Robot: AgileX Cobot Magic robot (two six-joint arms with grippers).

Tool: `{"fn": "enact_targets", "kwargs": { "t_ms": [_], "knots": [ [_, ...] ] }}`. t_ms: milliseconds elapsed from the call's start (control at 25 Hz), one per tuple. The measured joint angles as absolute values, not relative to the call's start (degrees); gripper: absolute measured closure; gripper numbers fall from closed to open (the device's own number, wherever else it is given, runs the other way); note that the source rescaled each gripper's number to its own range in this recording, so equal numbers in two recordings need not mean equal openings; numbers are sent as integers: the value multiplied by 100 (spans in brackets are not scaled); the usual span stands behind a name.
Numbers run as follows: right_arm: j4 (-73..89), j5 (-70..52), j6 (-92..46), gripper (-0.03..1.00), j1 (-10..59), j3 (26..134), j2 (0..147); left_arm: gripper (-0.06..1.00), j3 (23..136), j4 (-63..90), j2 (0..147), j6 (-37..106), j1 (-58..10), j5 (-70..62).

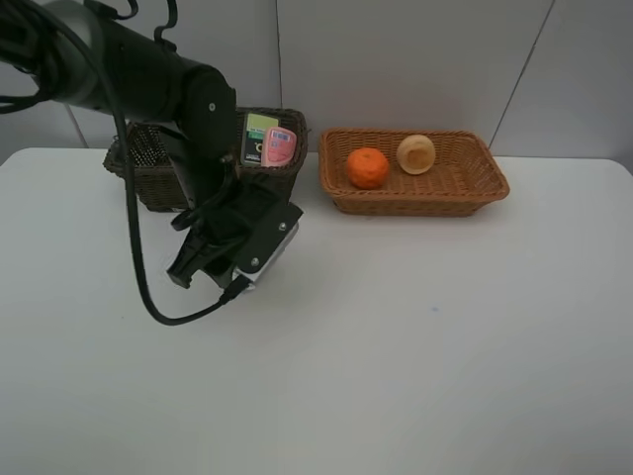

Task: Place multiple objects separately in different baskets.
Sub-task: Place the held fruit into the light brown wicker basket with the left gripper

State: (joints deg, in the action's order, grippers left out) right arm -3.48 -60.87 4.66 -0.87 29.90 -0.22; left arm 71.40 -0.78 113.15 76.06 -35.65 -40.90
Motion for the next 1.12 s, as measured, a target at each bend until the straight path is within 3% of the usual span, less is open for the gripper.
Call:
{"fn": "enact_targets", "kwargs": {
  "t_ms": [520,960,1120],
  "knots": [
    [-348,-6087,466,0,-87,2990,-22,18,9145,81,11597,2341,-4042,-4160],
    [-348,-6087,466,0,-87,2990,-22,18,11092,44,12399,-691,-4237,-4355],
    [-348,-6087,466,0,-87,2990,-22,18,11362,-89,12765,-1207,-4274,-3782]
  ]
}}
